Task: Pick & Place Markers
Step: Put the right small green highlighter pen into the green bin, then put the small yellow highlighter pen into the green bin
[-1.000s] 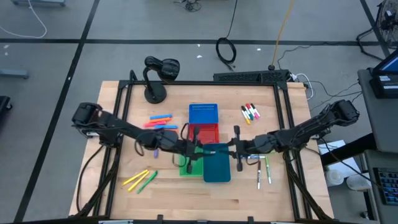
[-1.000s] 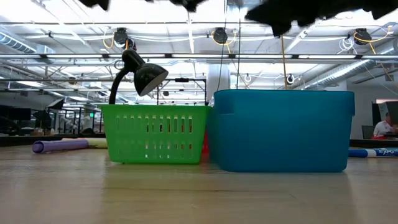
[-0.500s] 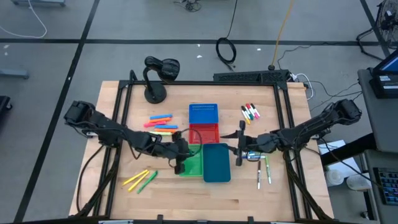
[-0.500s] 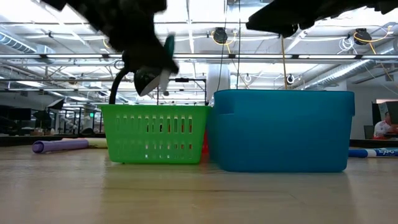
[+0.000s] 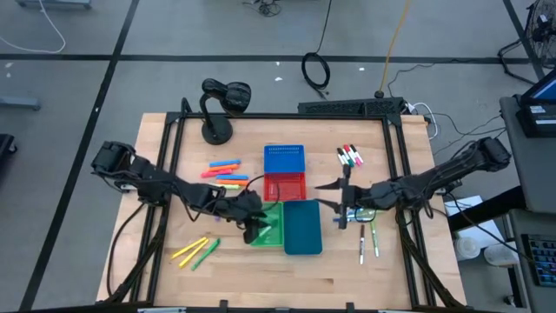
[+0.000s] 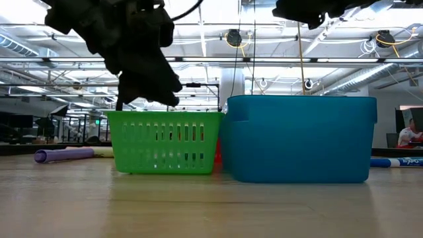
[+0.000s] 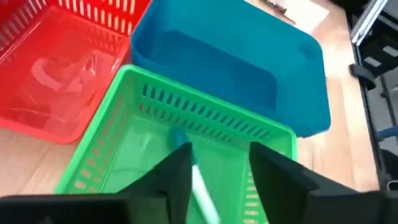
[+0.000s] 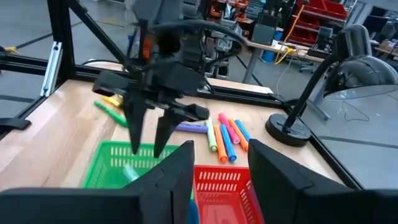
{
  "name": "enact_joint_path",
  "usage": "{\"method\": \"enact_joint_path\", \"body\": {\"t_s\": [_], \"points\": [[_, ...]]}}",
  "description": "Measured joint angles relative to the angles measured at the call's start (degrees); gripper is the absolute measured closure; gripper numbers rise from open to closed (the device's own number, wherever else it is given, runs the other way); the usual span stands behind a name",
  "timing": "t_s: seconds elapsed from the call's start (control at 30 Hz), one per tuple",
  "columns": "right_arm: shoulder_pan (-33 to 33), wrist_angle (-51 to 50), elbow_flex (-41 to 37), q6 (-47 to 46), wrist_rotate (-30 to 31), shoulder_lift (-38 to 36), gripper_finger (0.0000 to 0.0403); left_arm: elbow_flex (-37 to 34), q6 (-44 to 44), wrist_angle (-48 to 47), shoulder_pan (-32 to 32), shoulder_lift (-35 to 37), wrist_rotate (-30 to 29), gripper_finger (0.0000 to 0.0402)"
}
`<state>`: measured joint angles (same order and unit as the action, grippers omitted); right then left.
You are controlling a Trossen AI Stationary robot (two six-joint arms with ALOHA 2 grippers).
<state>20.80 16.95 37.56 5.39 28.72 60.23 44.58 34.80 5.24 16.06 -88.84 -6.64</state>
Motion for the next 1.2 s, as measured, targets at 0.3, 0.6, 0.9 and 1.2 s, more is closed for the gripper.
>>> {"method": "enact_joint_path", "body": {"t_s": [0.3, 0.6, 0.9, 1.2], "points": [[0.0, -4.4, 0.0, -1.2, 1.4, -2.9, 0.0261, 0.0, -9.6, 6.7, 1.0, -0.1, -3.5, 0.0177], [-7.5, -30.2, 0.1, -22.8, 21.9, -6.4, 0.0261, 0.0, -16.1, 11.3, 1.0, -0.1, -1.7, 0.0174], [-32.1, -39.7, 0.1, -27.0, 2.1, -2.1, 0.0261, 0.0, -32.2, 25.8, 0.7, -0.1, -1.9, 0.0174], [-54.3, -37.5, 0.1, -21.9, -27.2, 7.6, 0.0261, -0.1, -39.2, 29.4, -2.8, 1.8, -1.9, 0.0174]]}}
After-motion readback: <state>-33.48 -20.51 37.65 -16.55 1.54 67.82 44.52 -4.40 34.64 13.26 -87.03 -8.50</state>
